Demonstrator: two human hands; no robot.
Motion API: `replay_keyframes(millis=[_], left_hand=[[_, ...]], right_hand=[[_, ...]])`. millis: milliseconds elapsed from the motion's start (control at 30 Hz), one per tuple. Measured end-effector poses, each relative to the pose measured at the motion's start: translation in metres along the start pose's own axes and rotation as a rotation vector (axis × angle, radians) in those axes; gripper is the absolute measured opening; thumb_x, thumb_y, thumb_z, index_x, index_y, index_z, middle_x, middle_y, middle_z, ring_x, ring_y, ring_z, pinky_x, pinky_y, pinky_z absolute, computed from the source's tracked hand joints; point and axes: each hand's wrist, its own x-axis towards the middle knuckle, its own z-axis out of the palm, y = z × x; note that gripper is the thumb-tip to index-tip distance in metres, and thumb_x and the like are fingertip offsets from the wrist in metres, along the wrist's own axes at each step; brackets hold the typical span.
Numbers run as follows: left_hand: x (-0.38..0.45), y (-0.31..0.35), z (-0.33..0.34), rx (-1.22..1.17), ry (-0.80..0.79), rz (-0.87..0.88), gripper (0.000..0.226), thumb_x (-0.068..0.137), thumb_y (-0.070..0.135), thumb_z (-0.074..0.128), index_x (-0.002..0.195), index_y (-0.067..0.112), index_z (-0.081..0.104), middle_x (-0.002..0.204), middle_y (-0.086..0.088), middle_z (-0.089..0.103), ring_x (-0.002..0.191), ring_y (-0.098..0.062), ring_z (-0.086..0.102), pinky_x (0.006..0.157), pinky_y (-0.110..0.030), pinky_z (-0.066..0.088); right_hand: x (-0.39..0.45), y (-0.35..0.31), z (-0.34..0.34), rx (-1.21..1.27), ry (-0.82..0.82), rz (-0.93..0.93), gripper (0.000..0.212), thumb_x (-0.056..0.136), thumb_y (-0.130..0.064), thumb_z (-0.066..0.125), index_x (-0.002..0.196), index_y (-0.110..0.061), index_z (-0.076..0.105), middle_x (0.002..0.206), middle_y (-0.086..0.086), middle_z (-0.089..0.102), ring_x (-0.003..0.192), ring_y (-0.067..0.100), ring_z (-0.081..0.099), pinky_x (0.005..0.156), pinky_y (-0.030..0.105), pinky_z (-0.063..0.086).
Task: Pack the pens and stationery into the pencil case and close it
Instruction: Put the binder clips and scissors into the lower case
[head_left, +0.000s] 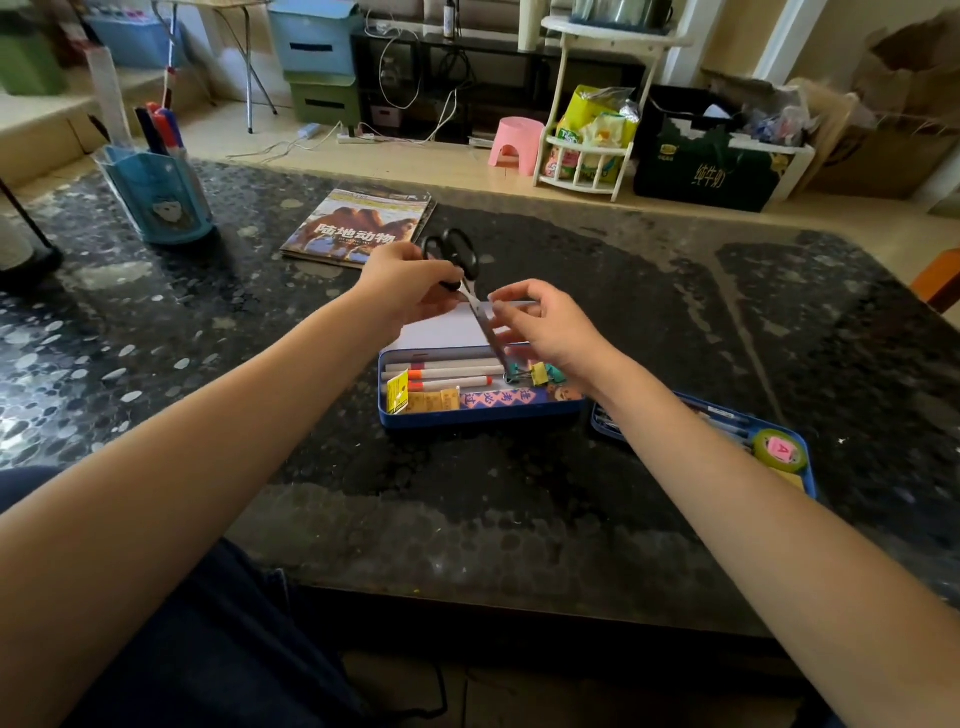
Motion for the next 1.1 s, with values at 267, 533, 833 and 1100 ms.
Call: replay_keyframes(millis=[267, 533, 833, 1100], left_hand=[[-0.009, -0.006, 0.002, 0.129, -0.083, -0.168, 0.028, 0.076, -0.003, 0.071, 0.1, -0.003, 0.056, 0.096, -0.02, 0.069, 0.073, -0.021, 0.07, 0.063, -0.031, 0.06], [-0.013, -0.007, -0.009, 0.792, -0.154, -0.083, 0.02, 0.069, 0.011, 0.081, 0.083, 0.007, 0.068, 0.079, -0.008, 0.067, 0.065, -0.015, 0.064, 0.064, -0.026, 0.057], [-0.009, -0.015, -0.013, 1.067, -0.214, -0.013, 0.033, 0.065, 0.012, 0.084, 0.092, 0.01, 0.065, 0.091, -0.01, 0.066, 0.064, -0.018, 0.061, 0.051, -0.023, 0.051], [-0.007, -0.012, -0.017, 1.202, -0.311, 0.138, 0.035, 0.068, 0.013, 0.082, 0.102, 0.012, 0.072, 0.077, 0.004, 0.064, 0.058, -0.004, 0.053, 0.066, -0.022, 0.046]], right_hand=[[-0.007, 0.002, -0.022, -0.17, -0.102, 0.077, 0.014, 0.087, -0.012, 0.065, 0.101, -0.014, 0.063, 0.085, 0.004, 0.069, 0.064, 0.009, 0.066, 0.054, 0.021, 0.053], [-0.013, 0.015, -0.025, -0.527, -0.16, 0.043, 0.01, 0.082, -0.013, 0.072, 0.085, -0.021, 0.066, 0.081, 0.002, 0.07, 0.069, 0.011, 0.068, 0.061, 0.025, 0.054], [-0.017, 0.022, -0.011, -0.661, -0.153, -0.063, 0.01, 0.079, -0.017, 0.074, 0.089, -0.017, 0.074, 0.09, -0.001, 0.068, 0.078, 0.009, 0.06, 0.064, 0.017, 0.046], [-0.019, 0.023, -0.009, -0.687, -0.161, -0.061, 0.015, 0.08, -0.018, 0.074, 0.095, -0.019, 0.075, 0.091, 0.0, 0.066, 0.077, 0.008, 0.057, 0.063, 0.016, 0.044]])
